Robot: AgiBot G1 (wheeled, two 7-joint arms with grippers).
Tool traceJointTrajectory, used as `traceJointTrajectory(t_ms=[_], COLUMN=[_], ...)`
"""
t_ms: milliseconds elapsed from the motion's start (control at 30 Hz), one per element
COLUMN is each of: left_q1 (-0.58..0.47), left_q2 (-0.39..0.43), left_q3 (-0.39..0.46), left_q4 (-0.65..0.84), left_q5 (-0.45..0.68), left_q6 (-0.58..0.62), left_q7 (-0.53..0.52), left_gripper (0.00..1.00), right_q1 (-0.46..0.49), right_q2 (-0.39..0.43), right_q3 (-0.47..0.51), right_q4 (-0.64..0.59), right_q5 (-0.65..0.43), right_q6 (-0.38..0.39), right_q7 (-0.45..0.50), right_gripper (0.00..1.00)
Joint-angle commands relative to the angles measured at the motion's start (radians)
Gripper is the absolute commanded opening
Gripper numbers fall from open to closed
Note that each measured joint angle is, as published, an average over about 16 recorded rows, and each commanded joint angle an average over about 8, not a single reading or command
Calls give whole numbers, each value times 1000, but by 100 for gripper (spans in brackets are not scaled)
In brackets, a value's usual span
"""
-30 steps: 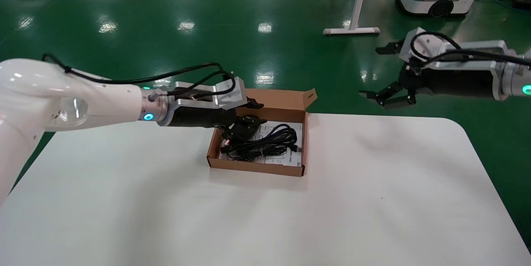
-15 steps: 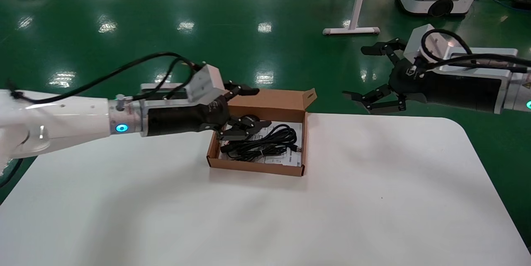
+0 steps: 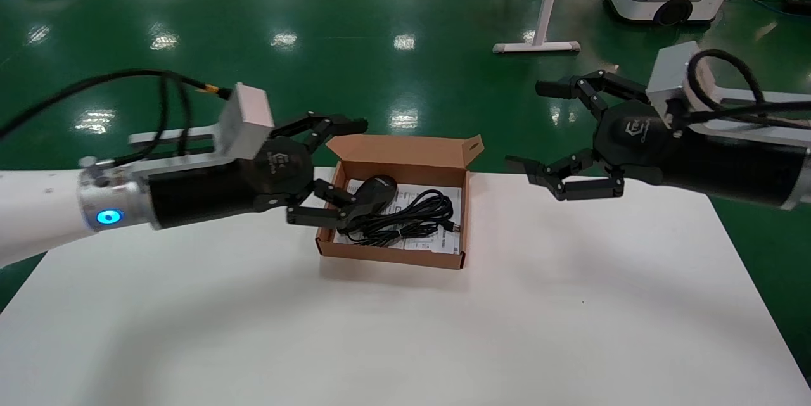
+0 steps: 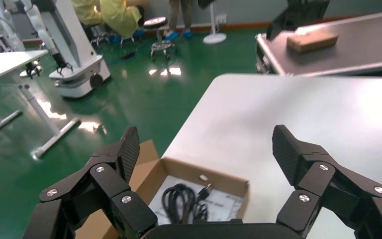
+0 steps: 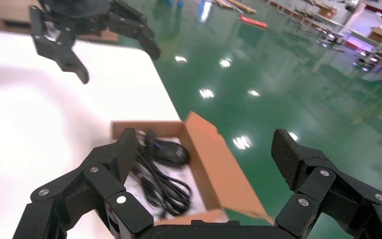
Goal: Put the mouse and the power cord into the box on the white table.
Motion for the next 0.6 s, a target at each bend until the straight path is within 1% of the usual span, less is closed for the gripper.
traceJointTrajectory(t_ms=[33,600], left_q1=[22,211], left_q2=[-24,-228], left_q3=[-20,-184], left_q4=[-41,-392], left_q5=[-17,-163], left_q6=[12,116], left_q7=[-25,-240], left_gripper=[100,100], right_q1=[-26,-242], right_q2=[14,129], right_q3=[12,114], right_q4=[40,380], right_q5=[22,208], right_q6=[-8,-74], right_q7=[27,251], right_gripper=[100,100])
